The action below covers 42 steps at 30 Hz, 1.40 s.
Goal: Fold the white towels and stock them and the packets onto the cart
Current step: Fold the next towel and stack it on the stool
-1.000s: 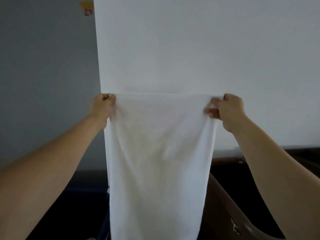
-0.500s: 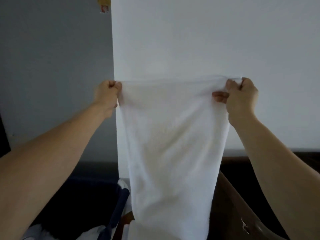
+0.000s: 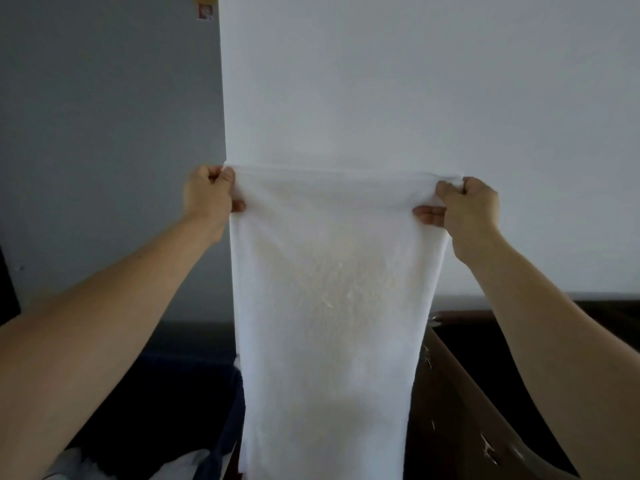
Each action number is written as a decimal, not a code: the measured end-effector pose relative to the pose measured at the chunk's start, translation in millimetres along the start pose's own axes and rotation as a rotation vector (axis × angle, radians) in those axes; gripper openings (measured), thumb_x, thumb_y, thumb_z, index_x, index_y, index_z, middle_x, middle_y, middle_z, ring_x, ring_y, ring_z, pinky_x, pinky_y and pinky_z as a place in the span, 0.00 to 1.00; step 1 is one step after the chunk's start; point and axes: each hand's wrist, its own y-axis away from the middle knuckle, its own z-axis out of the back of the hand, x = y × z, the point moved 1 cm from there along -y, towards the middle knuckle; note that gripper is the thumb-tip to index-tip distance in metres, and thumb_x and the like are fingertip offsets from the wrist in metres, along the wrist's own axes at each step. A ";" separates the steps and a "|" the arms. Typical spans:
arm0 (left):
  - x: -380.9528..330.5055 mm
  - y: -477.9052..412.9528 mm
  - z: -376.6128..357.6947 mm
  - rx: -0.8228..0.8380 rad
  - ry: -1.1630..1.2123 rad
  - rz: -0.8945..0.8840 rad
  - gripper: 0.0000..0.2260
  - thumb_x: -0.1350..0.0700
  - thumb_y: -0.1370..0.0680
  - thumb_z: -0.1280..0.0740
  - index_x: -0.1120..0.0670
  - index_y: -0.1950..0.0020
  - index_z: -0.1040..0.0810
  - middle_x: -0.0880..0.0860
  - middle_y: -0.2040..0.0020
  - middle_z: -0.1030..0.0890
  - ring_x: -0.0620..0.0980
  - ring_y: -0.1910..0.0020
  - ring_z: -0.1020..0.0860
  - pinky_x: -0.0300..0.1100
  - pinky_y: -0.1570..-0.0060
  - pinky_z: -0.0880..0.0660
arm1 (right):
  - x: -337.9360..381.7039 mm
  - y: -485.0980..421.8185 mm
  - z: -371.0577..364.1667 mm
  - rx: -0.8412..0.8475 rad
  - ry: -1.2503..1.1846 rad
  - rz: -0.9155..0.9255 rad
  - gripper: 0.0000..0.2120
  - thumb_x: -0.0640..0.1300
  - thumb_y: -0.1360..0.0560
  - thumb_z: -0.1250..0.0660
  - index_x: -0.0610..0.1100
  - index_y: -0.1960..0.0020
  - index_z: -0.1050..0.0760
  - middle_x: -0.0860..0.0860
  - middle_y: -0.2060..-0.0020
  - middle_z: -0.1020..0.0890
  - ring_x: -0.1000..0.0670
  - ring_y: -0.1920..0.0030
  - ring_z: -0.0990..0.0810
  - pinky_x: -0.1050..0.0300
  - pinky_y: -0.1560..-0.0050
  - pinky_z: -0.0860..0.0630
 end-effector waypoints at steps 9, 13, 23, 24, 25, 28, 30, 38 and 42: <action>-22.3 -1.6 -0.2 -0.077 0.025 -0.064 0.09 0.55 0.17 0.39 0.49 0.58 0.31 0.47 0.59 0.26 0.43 0.65 0.26 0.38 0.72 0.25 | 10.1 -3.5 -3.1 -0.052 0.031 0.120 0.07 0.41 0.19 0.38 0.45 0.56 0.30 0.46 0.62 0.20 0.43 0.68 0.15 0.47 0.64 0.17; -1.4 -2.7 1.9 -0.095 -0.096 -0.070 0.10 0.55 0.17 0.38 0.49 0.59 0.32 0.47 0.61 0.27 0.39 0.74 0.25 0.43 0.70 0.24 | 1.9 2.3 -5.6 -0.008 0.067 0.086 0.08 0.39 0.18 0.38 0.44 0.57 0.30 0.46 0.62 0.21 0.45 0.72 0.17 0.47 0.67 0.17; 23.5 -20.4 -7.3 -0.061 -0.100 -0.004 0.08 0.54 0.17 0.38 0.52 0.56 0.31 0.47 0.59 0.28 0.42 0.64 0.27 0.39 0.70 0.23 | -23.7 -12.8 -20.6 -0.069 0.091 0.133 0.03 0.41 0.20 0.38 0.43 0.46 0.28 0.45 0.58 0.20 0.44 0.68 0.15 0.41 0.60 0.17; 26.3 -24.0 -10.4 -0.065 -0.098 0.014 0.10 0.54 0.17 0.38 0.51 0.58 0.32 0.47 0.59 0.28 0.42 0.65 0.28 0.40 0.69 0.23 | -25.6 -15.8 -23.3 -0.064 0.094 0.124 0.03 0.41 0.20 0.38 0.43 0.46 0.28 0.45 0.58 0.20 0.44 0.68 0.15 0.40 0.60 0.17; 28.3 -27.3 -13.8 -0.070 -0.102 0.032 0.11 0.54 0.17 0.38 0.50 0.59 0.33 0.47 0.60 0.28 0.42 0.66 0.28 0.41 0.69 0.23 | -27.8 -19.0 -26.5 -0.060 0.100 0.116 0.03 0.41 0.20 0.38 0.43 0.47 0.28 0.46 0.58 0.20 0.44 0.68 0.15 0.40 0.60 0.17; 34.6 -38.1 -25.3 -0.076 -0.094 0.068 0.11 0.55 0.17 0.38 0.50 0.59 0.33 0.47 0.60 0.28 0.43 0.67 0.28 0.45 0.64 0.21 | -31.6 -29.0 -33.8 -0.057 0.101 0.106 0.02 0.41 0.19 0.38 0.45 0.51 0.28 0.47 0.59 0.21 0.45 0.68 0.15 0.41 0.59 0.17; 37.5 -45.9 -34.2 -0.060 -0.065 0.080 0.10 0.55 0.17 0.39 0.50 0.58 0.33 0.47 0.58 0.27 0.43 0.67 0.27 0.47 0.60 0.19 | -33.0 -37.6 -36.5 -0.054 0.098 0.109 0.05 0.40 0.19 0.38 0.47 0.54 0.29 0.46 0.58 0.21 0.45 0.68 0.15 0.42 0.59 0.17; 14.0 -69.3 -62.3 -0.013 0.018 0.016 0.08 0.56 0.17 0.40 0.50 0.56 0.33 0.48 0.53 0.28 0.45 0.56 0.26 0.45 0.58 0.18 | -23.0 -67.5 -33.4 -0.083 0.054 0.161 0.09 0.40 0.19 0.39 0.48 0.58 0.32 0.46 0.60 0.24 0.44 0.67 0.16 0.44 0.60 0.16; 10.8 -63.6 -58.1 -0.060 -0.001 0.002 0.08 0.56 0.17 0.38 0.50 0.57 0.32 0.48 0.54 0.27 0.45 0.57 0.25 0.43 0.62 0.19 | -23.6 -64.7 -26.0 -0.038 0.022 0.170 0.08 0.40 0.19 0.39 0.49 0.56 0.30 0.45 0.59 0.22 0.44 0.65 0.15 0.43 0.59 0.16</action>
